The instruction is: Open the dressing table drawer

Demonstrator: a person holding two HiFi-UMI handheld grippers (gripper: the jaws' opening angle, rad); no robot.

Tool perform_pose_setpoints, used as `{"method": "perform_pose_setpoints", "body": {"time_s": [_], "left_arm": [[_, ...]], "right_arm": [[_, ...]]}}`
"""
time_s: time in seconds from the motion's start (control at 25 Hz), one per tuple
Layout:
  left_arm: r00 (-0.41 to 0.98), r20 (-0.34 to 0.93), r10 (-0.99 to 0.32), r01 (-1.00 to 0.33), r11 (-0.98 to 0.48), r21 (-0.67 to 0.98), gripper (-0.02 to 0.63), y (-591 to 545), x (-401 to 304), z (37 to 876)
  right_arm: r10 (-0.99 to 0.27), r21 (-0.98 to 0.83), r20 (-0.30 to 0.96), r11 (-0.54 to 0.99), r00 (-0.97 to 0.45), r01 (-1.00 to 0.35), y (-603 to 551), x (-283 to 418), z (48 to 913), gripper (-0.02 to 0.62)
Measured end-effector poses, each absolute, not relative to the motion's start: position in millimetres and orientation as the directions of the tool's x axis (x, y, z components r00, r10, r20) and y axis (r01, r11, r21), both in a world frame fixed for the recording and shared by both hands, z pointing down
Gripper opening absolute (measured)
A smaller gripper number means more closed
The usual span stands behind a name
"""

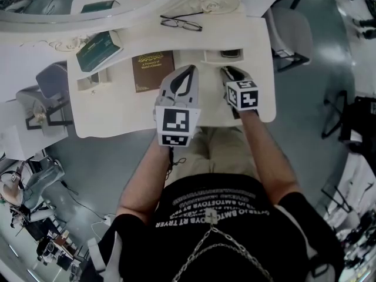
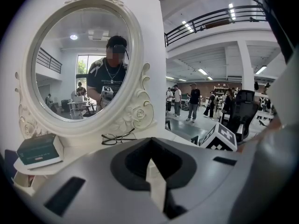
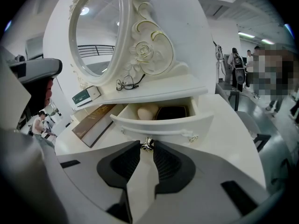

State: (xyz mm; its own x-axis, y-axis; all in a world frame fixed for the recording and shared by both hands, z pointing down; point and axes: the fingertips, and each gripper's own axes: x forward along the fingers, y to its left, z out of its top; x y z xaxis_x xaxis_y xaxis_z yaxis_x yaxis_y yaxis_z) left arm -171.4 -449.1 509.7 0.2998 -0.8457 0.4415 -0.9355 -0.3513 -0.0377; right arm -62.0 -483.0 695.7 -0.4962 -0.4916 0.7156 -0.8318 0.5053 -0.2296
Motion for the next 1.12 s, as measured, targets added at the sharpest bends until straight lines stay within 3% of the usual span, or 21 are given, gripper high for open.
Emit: {"method": "perform_pose_setpoints", "body": {"time_s": [1.12], "left_arm": [[0.305, 0.431, -0.849, -0.933, -0.358, -0.044, 0.004, -437, -169, 504]], "right_arm": [[-0.487, -0.227, 0.720, 0.508, -0.495, -0.831, -468, -58, 697, 0.086]]}}
